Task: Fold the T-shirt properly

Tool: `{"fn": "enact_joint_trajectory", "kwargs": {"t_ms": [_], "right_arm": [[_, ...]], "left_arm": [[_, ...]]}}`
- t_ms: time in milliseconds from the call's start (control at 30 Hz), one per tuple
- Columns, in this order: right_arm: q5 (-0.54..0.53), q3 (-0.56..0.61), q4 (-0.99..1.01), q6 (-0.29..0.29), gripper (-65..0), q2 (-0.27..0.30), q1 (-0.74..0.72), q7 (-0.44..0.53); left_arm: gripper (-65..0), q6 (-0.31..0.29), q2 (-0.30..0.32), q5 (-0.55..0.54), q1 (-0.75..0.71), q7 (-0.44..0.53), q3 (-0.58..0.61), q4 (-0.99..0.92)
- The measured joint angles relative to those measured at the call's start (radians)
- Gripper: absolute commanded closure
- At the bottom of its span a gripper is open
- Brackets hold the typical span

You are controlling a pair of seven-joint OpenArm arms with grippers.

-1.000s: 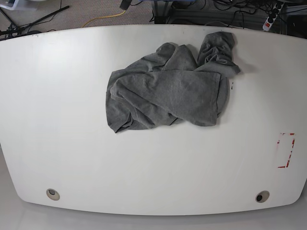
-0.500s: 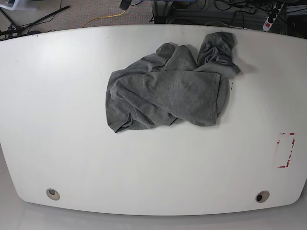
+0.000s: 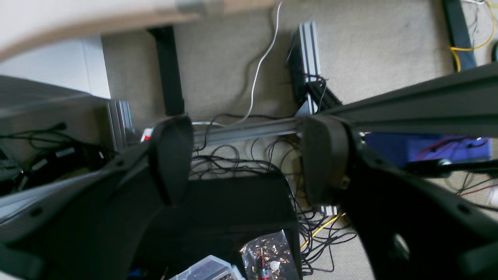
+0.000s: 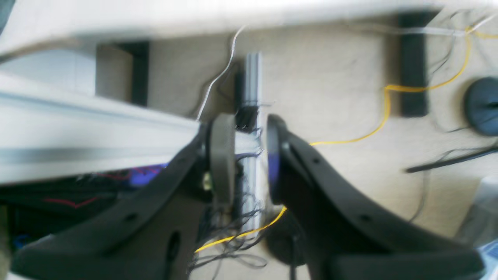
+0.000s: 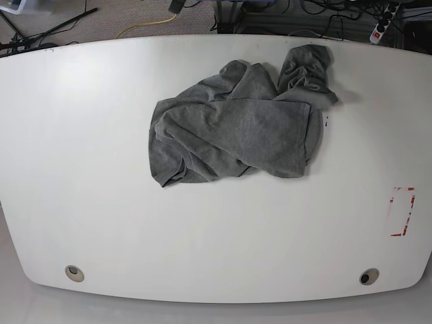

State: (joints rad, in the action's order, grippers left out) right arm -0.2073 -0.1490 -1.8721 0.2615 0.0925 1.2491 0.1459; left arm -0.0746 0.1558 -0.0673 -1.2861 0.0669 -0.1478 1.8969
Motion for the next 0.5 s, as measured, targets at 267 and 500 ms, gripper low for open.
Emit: {"fn": "enact_joint_trajectory", "kwargs": {"t_ms": [267, 500], "right_arm": [[0.004, -0.048, -0.068, 0.001, -13.6, 0.001, -0.053, -0.009], [0.019, -0.063, -0.081, -0.001, -14.0, 0.002, -0.195, -0.131]], "left_arm": [[-40.3, 0.0, -0.001, 0.0, 0.002, 0.001, 0.0, 0.022], [-40.4, 0.004, -0.021, 0.0, 0.043, -0.001, 0.0, 0.031]]}}
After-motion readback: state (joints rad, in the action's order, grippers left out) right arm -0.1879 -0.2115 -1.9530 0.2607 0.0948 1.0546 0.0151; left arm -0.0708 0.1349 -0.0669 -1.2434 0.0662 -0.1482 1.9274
